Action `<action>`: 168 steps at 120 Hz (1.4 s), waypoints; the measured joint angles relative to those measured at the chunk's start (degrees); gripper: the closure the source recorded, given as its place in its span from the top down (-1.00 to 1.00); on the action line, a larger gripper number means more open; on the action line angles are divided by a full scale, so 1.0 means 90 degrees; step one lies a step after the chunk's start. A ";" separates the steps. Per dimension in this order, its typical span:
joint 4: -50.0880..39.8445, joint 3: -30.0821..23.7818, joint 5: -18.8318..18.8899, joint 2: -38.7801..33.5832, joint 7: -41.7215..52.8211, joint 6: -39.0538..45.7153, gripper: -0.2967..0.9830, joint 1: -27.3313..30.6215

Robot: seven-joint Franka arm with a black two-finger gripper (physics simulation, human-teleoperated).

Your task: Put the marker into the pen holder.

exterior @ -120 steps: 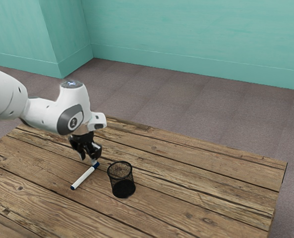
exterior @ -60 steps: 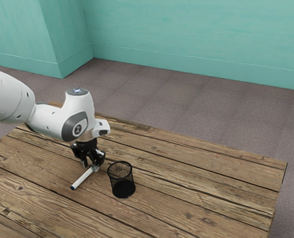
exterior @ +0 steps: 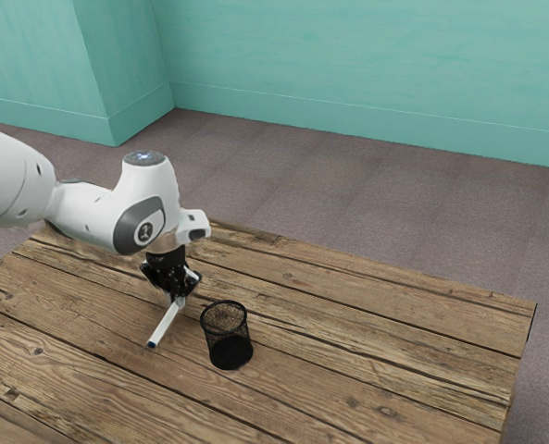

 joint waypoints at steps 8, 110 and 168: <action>-0.0239 0.0001 0.0027 -0.0736 -0.0066 -0.0074 -0.66 -0.0259; 0.0038 -0.0665 0.0070 -0.1771 -0.0698 -0.0844 -0.69 -0.1074; 0.0290 -0.0644 0.0166 -0.1228 -0.0848 -0.0877 -0.69 -0.0907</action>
